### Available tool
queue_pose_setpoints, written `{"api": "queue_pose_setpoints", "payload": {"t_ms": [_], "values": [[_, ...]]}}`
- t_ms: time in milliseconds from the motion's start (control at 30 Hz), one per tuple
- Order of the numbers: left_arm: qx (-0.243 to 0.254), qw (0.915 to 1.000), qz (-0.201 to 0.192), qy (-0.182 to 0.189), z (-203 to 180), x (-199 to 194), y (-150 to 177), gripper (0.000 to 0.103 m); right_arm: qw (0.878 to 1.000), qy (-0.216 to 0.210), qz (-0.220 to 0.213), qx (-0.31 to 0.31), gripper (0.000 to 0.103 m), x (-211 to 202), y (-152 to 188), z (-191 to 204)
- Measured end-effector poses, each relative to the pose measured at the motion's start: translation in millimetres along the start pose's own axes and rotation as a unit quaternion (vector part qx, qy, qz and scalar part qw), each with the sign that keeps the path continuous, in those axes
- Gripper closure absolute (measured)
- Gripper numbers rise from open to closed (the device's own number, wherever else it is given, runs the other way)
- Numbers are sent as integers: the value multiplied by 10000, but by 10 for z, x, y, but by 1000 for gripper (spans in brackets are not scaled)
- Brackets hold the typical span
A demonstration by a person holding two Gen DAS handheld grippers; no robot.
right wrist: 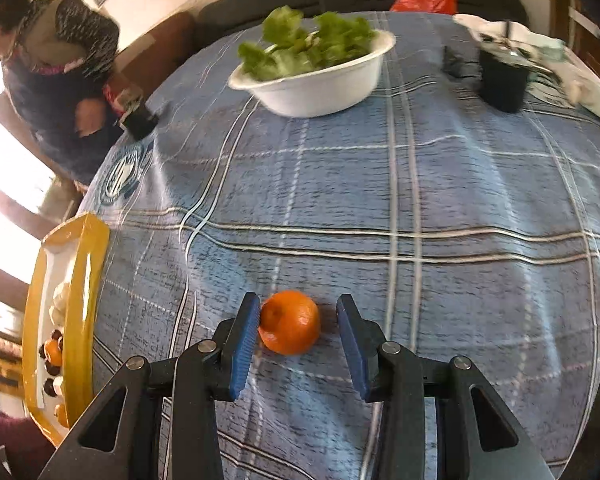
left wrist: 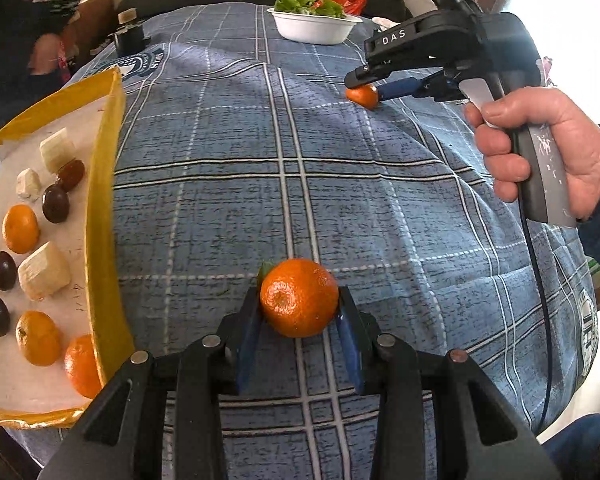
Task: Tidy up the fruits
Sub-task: 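Grasp a mandarin on the tablecloth with the left gripper while the right gripper grasps another mandarin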
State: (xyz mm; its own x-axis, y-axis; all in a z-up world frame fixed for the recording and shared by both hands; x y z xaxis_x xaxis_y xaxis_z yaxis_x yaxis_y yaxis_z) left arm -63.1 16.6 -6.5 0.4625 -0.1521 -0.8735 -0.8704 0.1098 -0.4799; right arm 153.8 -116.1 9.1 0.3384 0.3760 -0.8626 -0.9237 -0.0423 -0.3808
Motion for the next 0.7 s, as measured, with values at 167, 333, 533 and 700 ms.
{"api": "queue_pose_setpoints", "payload": {"t_ms": [167, 333, 533, 700], "values": [[4, 10000, -4, 28, 14, 51, -82, 67, 9991, 174, -2, -390, 69, -49, 110, 98], [-5, 9999, -15, 105, 47, 117, -167, 67, 9998, -52, -125, -139, 70, -273, 264, 5], [-50, 9995, -47, 304, 63, 109, -196, 68, 9990, -368, -226, -79, 70, -717, 807, 56], [4, 9993, -33, 375, 64, 85, -195, 68, 9990, -431, -118, 12, 70, -826, 1350, 151]]}}
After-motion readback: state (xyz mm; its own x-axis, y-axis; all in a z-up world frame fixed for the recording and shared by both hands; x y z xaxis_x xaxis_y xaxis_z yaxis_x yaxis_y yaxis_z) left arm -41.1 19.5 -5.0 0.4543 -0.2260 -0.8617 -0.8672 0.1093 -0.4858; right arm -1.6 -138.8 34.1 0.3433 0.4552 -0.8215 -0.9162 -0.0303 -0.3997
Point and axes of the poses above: each gripper's, at about its wrist camera, not at the fingertips, and x roughly the way its jaws point, z to its left, y to its underside, the point moved 3 cm from there along x, roughly the way its jaws point, and after that the axes turned 5 degrees about x, right-handed, at the moved point
